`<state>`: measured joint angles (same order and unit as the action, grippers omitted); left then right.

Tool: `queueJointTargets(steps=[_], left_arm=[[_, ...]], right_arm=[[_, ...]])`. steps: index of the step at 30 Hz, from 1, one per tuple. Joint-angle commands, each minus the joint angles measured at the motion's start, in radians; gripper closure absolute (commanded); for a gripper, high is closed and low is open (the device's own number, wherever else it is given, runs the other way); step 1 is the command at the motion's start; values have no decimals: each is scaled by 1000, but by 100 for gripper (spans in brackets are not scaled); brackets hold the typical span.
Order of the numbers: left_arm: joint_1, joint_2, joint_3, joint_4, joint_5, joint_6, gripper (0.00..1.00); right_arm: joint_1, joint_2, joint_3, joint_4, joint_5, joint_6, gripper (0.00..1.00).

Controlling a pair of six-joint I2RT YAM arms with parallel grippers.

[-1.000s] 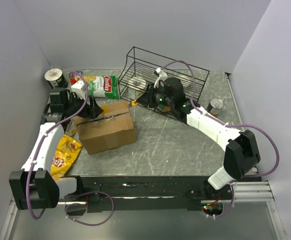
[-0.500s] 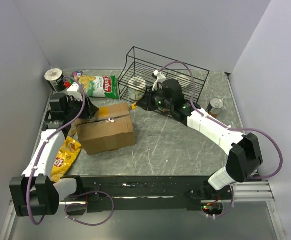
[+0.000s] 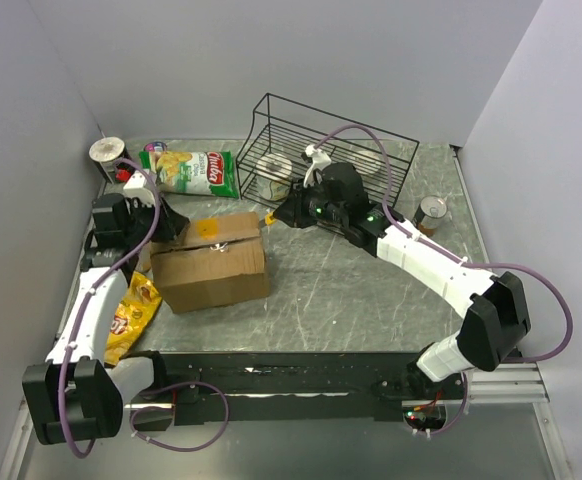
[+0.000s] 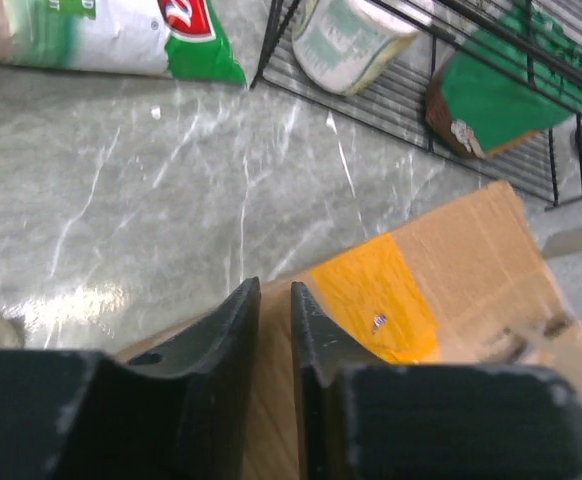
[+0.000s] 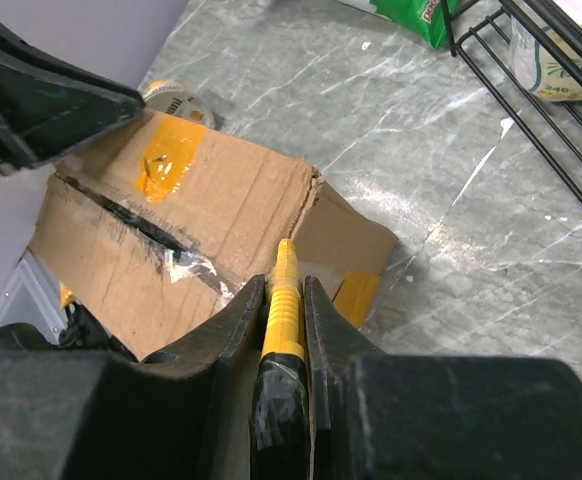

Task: Unpack the express box

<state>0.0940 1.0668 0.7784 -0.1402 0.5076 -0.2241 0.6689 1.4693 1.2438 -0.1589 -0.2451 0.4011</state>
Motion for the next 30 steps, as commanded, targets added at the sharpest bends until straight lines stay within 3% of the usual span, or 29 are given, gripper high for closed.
queueJointTargets(steps=[1, 3, 5, 7, 10, 14, 19, 25, 28, 30], left_arm=[[64, -36, 219, -226, -27, 64, 71], [104, -51, 260, -372, -105, 237, 73], [153, -88, 248, -459, -118, 445, 86], [171, -122, 187, -580, -138, 561, 95], [173, -189, 90, -688, -179, 773, 99], [168, -217, 35, -821, 29, 974, 99], [94, -203, 25, -917, 258, 1101, 94], [-150, -192, 58, -886, 269, 1042, 84], [-172, -168, 79, -938, 244, 1100, 81], [-172, -156, 126, -1057, 212, 1153, 79]], right_arm=[[21, -12, 32, -76, 9, -36, 100], [23, -4, 40, -77, 4, -47, 100], [20, 3, 52, -73, 1, -51, 100], [20, 19, 68, -74, 4, -59, 100], [21, 37, 91, -65, 6, -71, 100], [20, 65, 118, -61, -3, -77, 100], [20, 98, 140, -60, -19, -93, 100], [14, 135, 178, -65, -19, -119, 100], [14, 140, 183, -64, -17, -120, 100], [11, 131, 175, -62, -17, -128, 100]])
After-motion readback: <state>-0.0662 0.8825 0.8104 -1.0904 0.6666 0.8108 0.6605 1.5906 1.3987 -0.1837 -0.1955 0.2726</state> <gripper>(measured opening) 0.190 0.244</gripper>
